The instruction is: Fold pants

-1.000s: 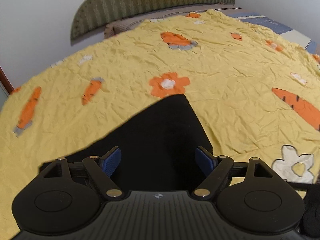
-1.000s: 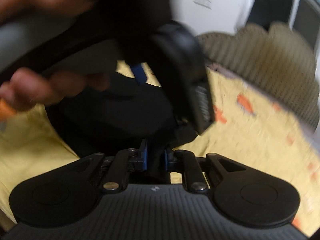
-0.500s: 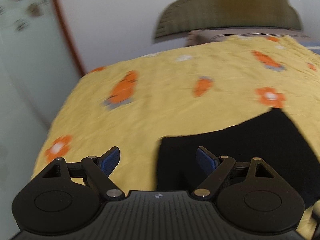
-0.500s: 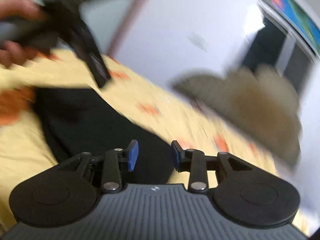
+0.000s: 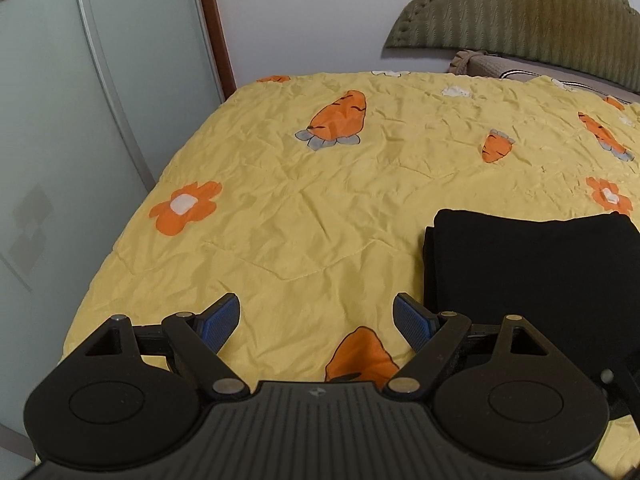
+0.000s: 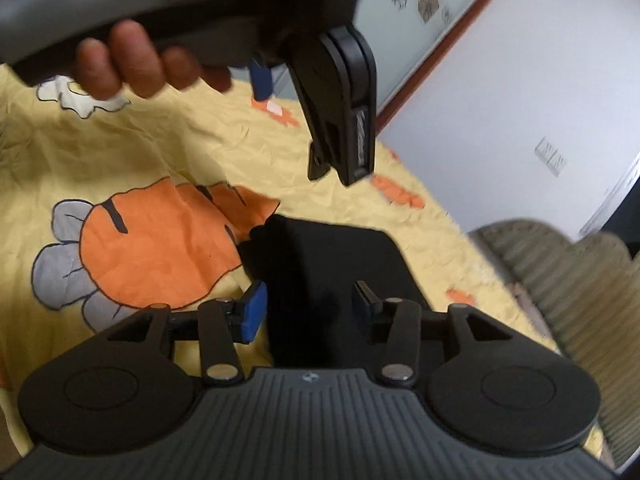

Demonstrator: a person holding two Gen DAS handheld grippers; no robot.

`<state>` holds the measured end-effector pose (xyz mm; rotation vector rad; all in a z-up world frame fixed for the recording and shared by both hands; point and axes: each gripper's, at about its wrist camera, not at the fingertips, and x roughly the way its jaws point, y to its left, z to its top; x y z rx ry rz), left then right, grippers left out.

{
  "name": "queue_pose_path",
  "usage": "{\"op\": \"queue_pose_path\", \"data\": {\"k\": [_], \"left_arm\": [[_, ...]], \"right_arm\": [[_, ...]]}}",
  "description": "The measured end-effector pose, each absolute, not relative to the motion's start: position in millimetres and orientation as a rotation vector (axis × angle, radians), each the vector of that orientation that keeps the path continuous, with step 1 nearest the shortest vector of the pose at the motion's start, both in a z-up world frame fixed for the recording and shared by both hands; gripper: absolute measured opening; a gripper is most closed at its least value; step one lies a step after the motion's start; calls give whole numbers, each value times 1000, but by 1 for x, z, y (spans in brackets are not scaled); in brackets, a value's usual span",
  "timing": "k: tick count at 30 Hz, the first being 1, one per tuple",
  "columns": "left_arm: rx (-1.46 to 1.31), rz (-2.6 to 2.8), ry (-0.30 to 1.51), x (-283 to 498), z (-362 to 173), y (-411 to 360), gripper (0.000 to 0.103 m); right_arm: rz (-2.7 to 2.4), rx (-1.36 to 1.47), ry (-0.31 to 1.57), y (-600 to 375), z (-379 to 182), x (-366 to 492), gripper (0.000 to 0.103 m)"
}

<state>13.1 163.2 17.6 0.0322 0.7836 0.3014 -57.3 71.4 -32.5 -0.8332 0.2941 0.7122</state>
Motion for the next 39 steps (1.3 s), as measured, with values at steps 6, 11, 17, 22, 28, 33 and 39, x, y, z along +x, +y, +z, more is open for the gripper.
{"op": "queue_pose_path", "data": {"k": [6,11,17,22,28,33,39], "left_arm": [[28,317,772,8,18,171,84],[-19,293,776,6,19,178,84],[-65,231,804,5,20,183,84],[-231,89,853,3,13,193,84],[-748,-112,894,10,-10,230,84],[-901,-121,945,20,-30,236,85],[-1079,-199,935,40,-45,232,85]], "right_arm": [[662,-963,286,87,-59,-54,60],[601,-1089,183,97,-76,-59,41],[622,-836,278,83,-56,-39,17],[667,-421,447,49,-24,1,16],[718,-58,618,12,-22,38,16],[720,35,645,3,-26,47,16],[728,80,663,-1,-29,51,16]]}}
